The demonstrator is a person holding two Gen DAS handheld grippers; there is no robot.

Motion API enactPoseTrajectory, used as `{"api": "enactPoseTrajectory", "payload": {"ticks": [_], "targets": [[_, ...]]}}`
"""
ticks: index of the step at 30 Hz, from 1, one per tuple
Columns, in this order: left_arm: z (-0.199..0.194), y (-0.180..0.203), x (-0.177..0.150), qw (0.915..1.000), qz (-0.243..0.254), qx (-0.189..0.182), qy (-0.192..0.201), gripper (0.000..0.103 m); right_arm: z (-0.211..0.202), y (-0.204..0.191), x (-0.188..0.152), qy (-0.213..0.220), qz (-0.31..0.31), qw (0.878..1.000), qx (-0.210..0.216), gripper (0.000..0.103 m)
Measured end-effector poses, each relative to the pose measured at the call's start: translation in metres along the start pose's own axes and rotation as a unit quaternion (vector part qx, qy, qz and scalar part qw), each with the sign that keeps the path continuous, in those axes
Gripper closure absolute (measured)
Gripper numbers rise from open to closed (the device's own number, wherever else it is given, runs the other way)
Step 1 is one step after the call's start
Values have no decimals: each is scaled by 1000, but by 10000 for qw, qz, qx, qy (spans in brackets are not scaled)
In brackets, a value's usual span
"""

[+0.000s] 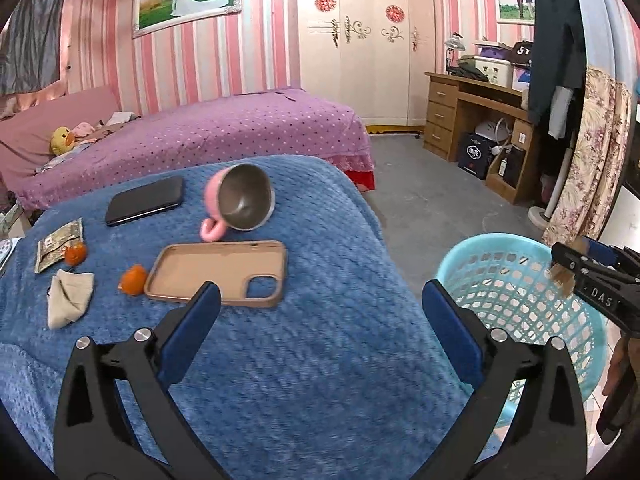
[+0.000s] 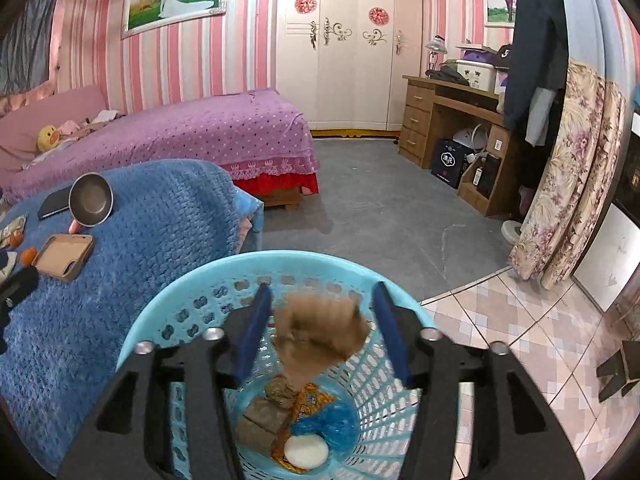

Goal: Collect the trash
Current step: 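Open the right tool to drop the crumpled paper while the left tool releases the cardboard, then move back over the bed and grasp the white cloth bag with the left tool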

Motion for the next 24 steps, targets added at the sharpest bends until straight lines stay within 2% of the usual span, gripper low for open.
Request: {"api": "enactPoseTrajectory", "payload": {"ticks": [6,15,24], "targets": [[-2,-26,-1,9999,-129,113,14,6,-4,-14,4,41,-84,9999,-106,11],[-10,-70,3,9991,-223,356,108,6,-9,-41,12,107,-37,9999,-75,8],[-11,-132,-1,9966,-295,769,77,6,-9,-90,16,125,-94,9995,257,7]]}}
Point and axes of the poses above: each gripper's, at about its wrist camera, not at the fingertips, and z roughly the way its jaws point, y to its right, x to its top, the point moved 5 cm from there along z, roughly the way its jaws point, and after that the axes turned 12 degrees about y, right-handed, at the moved point
